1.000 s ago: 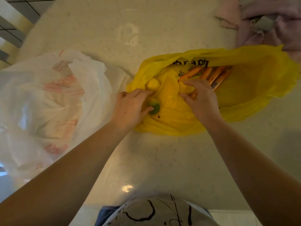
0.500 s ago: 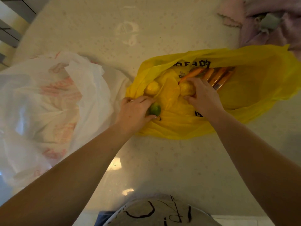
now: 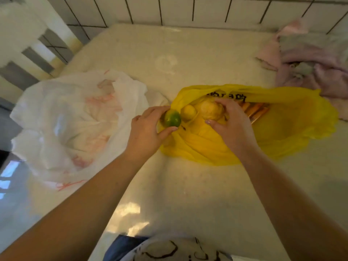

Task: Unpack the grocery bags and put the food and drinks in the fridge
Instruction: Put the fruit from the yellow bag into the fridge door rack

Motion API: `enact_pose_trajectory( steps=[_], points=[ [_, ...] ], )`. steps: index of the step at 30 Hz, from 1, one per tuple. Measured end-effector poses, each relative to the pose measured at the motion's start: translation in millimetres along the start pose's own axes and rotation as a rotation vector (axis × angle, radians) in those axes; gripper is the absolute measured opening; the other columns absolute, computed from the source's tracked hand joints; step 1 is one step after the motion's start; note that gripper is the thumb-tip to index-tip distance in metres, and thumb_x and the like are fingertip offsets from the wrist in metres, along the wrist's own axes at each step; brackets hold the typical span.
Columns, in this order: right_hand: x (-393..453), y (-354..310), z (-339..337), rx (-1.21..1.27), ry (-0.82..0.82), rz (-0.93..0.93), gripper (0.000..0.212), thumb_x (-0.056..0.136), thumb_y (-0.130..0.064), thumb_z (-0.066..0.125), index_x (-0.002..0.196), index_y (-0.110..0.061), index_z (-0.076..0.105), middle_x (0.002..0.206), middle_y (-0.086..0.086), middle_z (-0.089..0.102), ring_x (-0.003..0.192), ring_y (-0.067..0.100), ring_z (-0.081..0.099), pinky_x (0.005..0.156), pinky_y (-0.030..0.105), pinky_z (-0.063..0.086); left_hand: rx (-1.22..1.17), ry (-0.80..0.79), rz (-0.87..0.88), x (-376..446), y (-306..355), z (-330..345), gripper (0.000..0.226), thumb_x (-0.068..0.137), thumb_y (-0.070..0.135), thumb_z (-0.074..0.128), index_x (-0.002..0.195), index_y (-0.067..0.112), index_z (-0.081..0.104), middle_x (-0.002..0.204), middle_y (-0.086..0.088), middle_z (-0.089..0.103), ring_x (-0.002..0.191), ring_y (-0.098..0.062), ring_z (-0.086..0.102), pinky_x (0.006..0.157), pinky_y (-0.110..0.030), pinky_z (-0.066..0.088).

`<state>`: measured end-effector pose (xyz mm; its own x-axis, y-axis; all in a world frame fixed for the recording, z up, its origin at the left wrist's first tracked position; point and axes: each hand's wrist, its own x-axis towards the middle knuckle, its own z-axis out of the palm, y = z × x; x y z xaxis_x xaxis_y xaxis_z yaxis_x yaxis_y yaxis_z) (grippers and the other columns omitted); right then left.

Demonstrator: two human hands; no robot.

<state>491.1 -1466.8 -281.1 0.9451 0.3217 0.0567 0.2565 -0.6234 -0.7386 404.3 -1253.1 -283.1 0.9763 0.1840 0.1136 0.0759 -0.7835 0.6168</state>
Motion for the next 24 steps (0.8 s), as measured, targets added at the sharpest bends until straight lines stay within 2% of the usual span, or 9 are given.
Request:
enact_pose_trajectory(
  steps=[4,7,10,13,17,19,22,24],
  points=[
    [-9,-44,30,0.080,-0.109,-0.141,0.058,0.075,-0.024,0.075,0.127,-0.024,0.050,0.120,-0.001,0.054,0.104,0.012,0.051,0.089,0.021,0.038,0.018,0.159,-0.111,-37,-9,-40,0.055,0.077,0.047,0.063,0.126,0.022,0.054,0.123,0.003,0.059,0.113,-0.016,0.051,0.092,-0.049,0.044],
    [-23,-79,51,0.151,-0.174,-0.206,0.058,0.075,-0.022,0.076,0.126,-0.026,0.050,0.122,-0.001,0.054,0.107,0.011,0.052,0.092,0.024,0.041,0.024,0.248,-0.198,-71,-19,-68,0.056,0.077,0.048,0.065,0.126,0.022,0.054,0.123,0.002,0.058,0.114,-0.016,0.050,0.093,-0.047,0.044],
    [-40,-116,72,0.176,-0.220,-0.296,0.058,0.074,-0.021,0.077,0.125,-0.026,0.051,0.122,0.000,0.054,0.107,0.011,0.052,0.090,0.019,0.039,0.020,0.319,-0.281,-110,-35,-96,0.055,0.078,0.041,0.070,0.127,0.023,0.053,0.125,0.001,0.058,0.115,-0.019,0.050,0.096,-0.047,0.042],
    [-68,-160,100,0.181,-0.264,-0.400,0.057,0.073,-0.022,0.077,0.123,-0.027,0.051,0.120,-0.003,0.053,0.104,0.006,0.050,0.083,0.011,0.038,0.028,0.393,-0.391,-163,-56,-131,0.055,0.080,0.042,0.067,0.129,0.028,0.050,0.129,0.005,0.054,0.118,-0.015,0.047,0.102,-0.038,0.039],
    [-124,-223,146,0.192,-0.331,-0.517,0.056,0.072,-0.022,0.078,0.122,-0.026,0.052,0.116,-0.007,0.052,0.102,0.006,0.050,0.079,0.003,0.034,0.094,0.531,-0.450,-248,-84,-178,0.055,0.079,0.041,0.069,0.129,0.028,0.051,0.125,0.005,0.056,0.114,-0.013,0.048,0.094,-0.031,0.037],
    [-162,-258,176,0.206,-0.382,-0.566,0.056,0.072,-0.023,0.078,0.122,-0.027,0.052,0.115,-0.011,0.050,0.102,0.003,0.048,0.080,0.000,0.032,0.112,0.588,-0.475,-299,-100,-205,0.053,0.079,0.038,0.069,0.127,0.027,0.052,0.123,0.004,0.057,0.113,-0.015,0.049,0.096,-0.034,0.038],
    [-214,-306,214,0.224,-0.458,-0.653,0.055,0.075,-0.028,0.076,0.120,-0.038,0.046,0.114,-0.016,0.046,0.098,-0.006,0.042,0.079,-0.001,0.032,0.129,0.665,-0.509,-369,-123,-241,0.051,0.078,0.038,0.070,0.125,0.028,0.052,0.122,0.003,0.057,0.111,-0.015,0.050,0.097,-0.047,0.043],
    [-247,-339,239,0.253,-0.502,-0.694,0.054,0.077,-0.028,0.074,0.119,-0.041,0.042,0.113,-0.017,0.045,0.098,-0.005,0.043,0.078,0.000,0.034,0.148,0.708,-0.525,-416,-139,-266,0.052,0.077,0.041,0.069,0.124,0.028,0.053,0.122,0.003,0.058,0.111,-0.015,0.051,0.095,-0.048,0.044]
  ],
)
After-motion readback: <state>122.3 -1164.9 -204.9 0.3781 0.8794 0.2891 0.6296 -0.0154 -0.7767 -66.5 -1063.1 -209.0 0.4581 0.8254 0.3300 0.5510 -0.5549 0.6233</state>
